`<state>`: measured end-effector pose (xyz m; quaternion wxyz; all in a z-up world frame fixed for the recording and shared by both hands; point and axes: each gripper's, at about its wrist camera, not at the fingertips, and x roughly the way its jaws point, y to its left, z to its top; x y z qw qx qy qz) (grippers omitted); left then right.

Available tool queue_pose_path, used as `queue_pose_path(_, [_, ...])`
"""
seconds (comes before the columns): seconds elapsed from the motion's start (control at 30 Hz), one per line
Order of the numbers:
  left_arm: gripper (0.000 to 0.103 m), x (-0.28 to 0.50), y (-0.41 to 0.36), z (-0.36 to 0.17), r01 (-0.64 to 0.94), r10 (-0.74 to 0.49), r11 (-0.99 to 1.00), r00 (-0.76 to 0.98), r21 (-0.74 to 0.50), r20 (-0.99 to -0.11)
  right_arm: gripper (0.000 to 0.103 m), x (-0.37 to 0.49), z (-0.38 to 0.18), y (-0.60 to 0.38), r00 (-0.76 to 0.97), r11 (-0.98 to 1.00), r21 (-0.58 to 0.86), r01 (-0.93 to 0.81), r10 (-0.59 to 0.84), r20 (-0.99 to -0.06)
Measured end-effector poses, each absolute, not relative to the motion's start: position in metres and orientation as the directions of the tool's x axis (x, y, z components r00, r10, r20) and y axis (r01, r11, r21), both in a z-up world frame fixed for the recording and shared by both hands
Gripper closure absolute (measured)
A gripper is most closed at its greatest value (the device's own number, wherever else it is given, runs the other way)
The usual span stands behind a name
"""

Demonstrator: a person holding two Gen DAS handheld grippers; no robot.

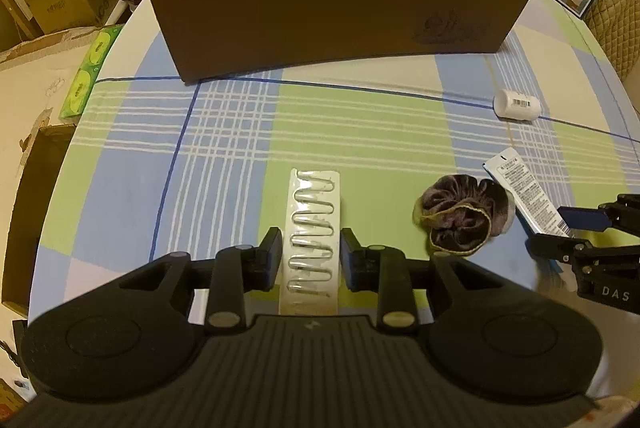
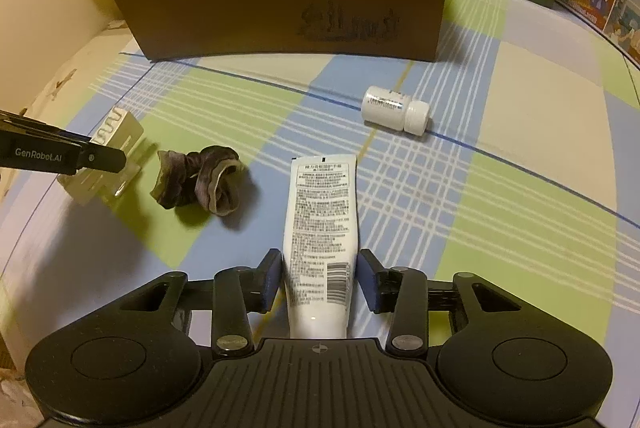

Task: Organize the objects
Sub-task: 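Lift the blister strip and white tube and carry both toward the brown box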

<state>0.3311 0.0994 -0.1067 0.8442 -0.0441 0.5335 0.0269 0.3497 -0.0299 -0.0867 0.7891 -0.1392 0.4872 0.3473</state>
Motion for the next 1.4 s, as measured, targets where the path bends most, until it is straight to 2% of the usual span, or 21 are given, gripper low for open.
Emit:
queue_pose_path(0.23, [0.079, 0.329, 0.098, -0.109, -0.094, 0.010, 0.995, 0.424, -0.033, -0.906, 0.066, 0.344, -0.089, -0.026, 0.309, 0.702, 0.066, -0.709, 0.393, -0.866])
queue_pose_path(0.77, [0.079, 0.326, 0.102, -0.103, -0.103, 0.026, 0.995, 0.428, -0.020, -0.904, 0.067, 0.346, -0.086, -0.029, 0.273, 0.693, 0.111, -0.712, 0.419, -0.866])
queue_pose_path(1.4, [0.079, 0.328, 0.100, -0.067, -0.093, 0.024, 0.995, 0.513, -0.027, -0.858, 0.067, 0.348, -0.043, -0.027, 0.323, 0.677, 0.150, -0.721, 0.519, -0.791])
